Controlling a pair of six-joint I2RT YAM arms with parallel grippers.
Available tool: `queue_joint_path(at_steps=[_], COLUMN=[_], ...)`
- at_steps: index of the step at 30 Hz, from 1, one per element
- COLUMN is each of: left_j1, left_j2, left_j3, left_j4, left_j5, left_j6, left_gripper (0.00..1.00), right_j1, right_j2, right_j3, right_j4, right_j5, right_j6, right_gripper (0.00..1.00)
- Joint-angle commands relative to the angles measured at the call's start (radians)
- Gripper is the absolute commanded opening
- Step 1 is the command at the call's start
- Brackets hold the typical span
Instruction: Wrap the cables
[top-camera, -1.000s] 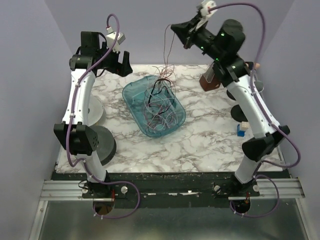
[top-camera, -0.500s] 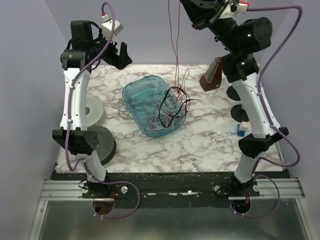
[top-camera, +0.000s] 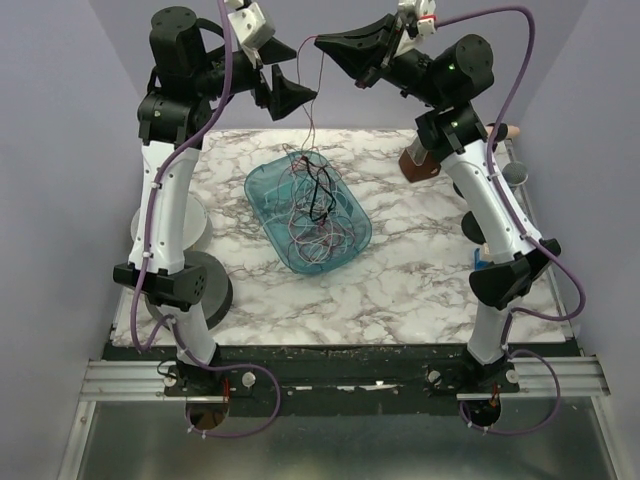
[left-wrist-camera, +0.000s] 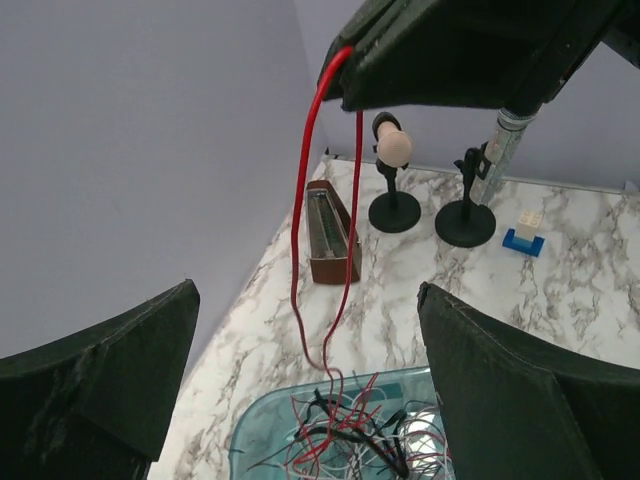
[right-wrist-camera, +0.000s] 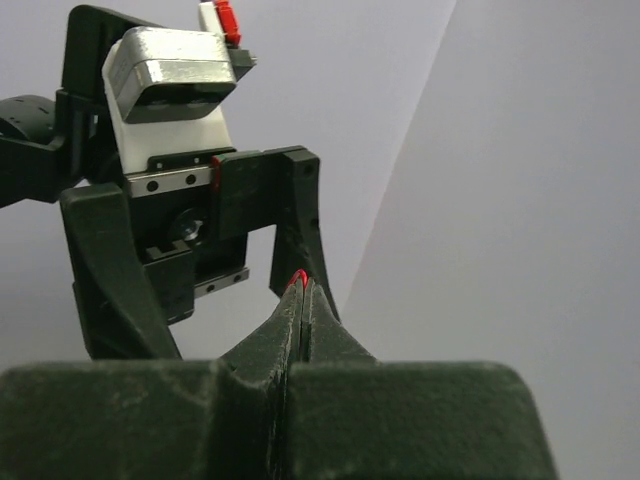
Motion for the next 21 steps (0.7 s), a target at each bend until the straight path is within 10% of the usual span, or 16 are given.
queue_joint_path(at_steps=[1,6,11,15,21], left_j1=[-0.039,-0.019,0.045,0.096,0.088], left_j2=[0.014,0.018,0.004,0.008,-0.015], left_j3=[-0.037,-0.027,0.067,0.224,0.133], left_j4=[0.068,0.124,0.241,0.368,0.675], left_j5=[0.001,-0.03,-0.117,-0.223,-0.084], left_j6=[-0.013,-0.098,-0.256,-0.278,-0.554], left_gripper=[0.95,0.0,0.0,0.0,0.0], right_j1=[0.004,0.001,-0.03,-0.022,0.038], right_j2=[-0.004,-0.021,-0.015,-0.012,0.047], right_j3=[-0.022,-0.063,-0.163,-0.351,-0.521], right_j4=[0.019,0.0,-0.095,-0.209,-0.047], right_j5=[-0.089,-0.075,-0.002,0.005,0.027], right_j6=[0.04,0.045,0.034,-0.105,-0.066], right_gripper=[0.01,0.01,0.01,0.63,0.77])
